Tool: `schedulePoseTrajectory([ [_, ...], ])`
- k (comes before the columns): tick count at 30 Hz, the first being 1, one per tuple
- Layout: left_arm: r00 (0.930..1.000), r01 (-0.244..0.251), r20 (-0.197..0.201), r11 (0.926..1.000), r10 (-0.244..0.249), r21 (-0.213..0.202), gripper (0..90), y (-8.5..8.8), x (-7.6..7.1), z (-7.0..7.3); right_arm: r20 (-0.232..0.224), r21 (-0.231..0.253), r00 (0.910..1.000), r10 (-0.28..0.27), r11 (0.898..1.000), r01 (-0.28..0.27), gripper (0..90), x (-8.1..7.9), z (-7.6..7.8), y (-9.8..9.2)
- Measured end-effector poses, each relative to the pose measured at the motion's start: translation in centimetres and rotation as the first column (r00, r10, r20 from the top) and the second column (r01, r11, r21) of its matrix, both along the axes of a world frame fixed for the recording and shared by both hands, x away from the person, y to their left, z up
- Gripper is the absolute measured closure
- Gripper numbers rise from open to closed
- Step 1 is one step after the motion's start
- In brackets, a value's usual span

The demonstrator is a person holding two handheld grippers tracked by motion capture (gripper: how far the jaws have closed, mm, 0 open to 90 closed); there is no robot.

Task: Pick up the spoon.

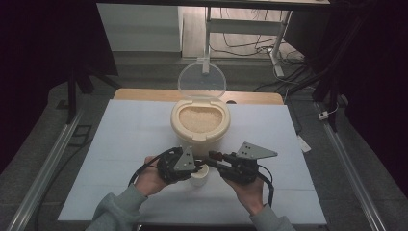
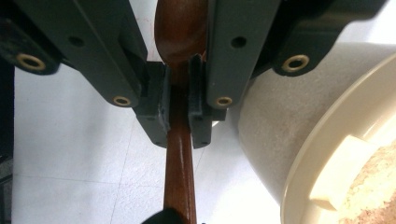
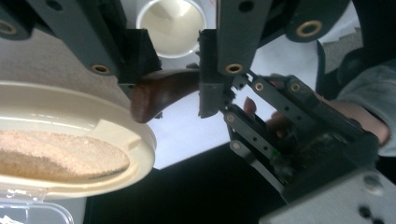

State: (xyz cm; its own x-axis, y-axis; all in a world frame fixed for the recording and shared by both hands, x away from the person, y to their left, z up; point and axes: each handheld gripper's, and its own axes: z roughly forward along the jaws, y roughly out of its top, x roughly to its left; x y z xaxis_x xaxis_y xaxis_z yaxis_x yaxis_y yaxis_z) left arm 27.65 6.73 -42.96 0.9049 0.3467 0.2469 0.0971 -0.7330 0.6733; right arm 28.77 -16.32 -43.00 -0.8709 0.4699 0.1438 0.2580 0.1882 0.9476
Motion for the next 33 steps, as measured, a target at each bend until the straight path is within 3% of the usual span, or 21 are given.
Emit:
schedulePoseTrajectory([
  [8,0.9999,0.006,0.009,0.9998,-0.007,0.018,79.6,-0.1,-0.1,-0.1,-0.012,0.037,0.9979,0.063,0.997,-0.063,81.9,0.0,0.1,0.0],
  [17,0.9999,0.003,0.014,1.0,-0.003,-0.005,79.0,0.1,-0.3,0.1,-0.004,0.059,0.9971,0.077,0.995,-0.076,82.8,-0.2,0.3,0.0],
  [19,0.9999,-0.013,0.006,0.9991,0.013,-0.041,70.3,0.3,-0.3,0.1,0.006,0.076,0.9978,0.066,0.995,-0.066,82.8,-0.3,0.4,-0.2],
  [20,0.9996,-0.026,0.005,0.998,0.027,-0.057,70.3,0.4,-0.4,0.2,0.006,0.076,0.9978,0.066,0.995,-0.066,82.8,-0.3,0.4,-0.2],
  [22,0.9984,-0.055,0.008,0.995,0.055,-0.084,52.8,0.8,-0.5,0.3,0.004,0.109,0.998,0.062,0.992,-0.062,82.9,-0.3,0.7,-0.7],
  [25,0.9953,-0.097,-0.007,0.9856,0.097,-0.139,45.3,1.8,-0.9,0.4,0.01,0.122,0.9987,0.051,0.991,-0.052,82.9,-0.2,0.9,-1.1],
  [29,0.9871,-0.16,-0.036,0.9663,0.156,-0.201,36.6,3.7,-1.2,0.2,0.018,0.139,0.9994,0.029,0.99,-0.032,82.8,0.0,1.1,-1.8],
  [33,0.9742,-0.225,-0.067,0.9489,0.216,-0.221,32.8,5.6,-1.4,-0.8,0.033,0.15,0.9994,0.006,0.989,-0.011,82.8,0.1,1.4,-2.6],
])
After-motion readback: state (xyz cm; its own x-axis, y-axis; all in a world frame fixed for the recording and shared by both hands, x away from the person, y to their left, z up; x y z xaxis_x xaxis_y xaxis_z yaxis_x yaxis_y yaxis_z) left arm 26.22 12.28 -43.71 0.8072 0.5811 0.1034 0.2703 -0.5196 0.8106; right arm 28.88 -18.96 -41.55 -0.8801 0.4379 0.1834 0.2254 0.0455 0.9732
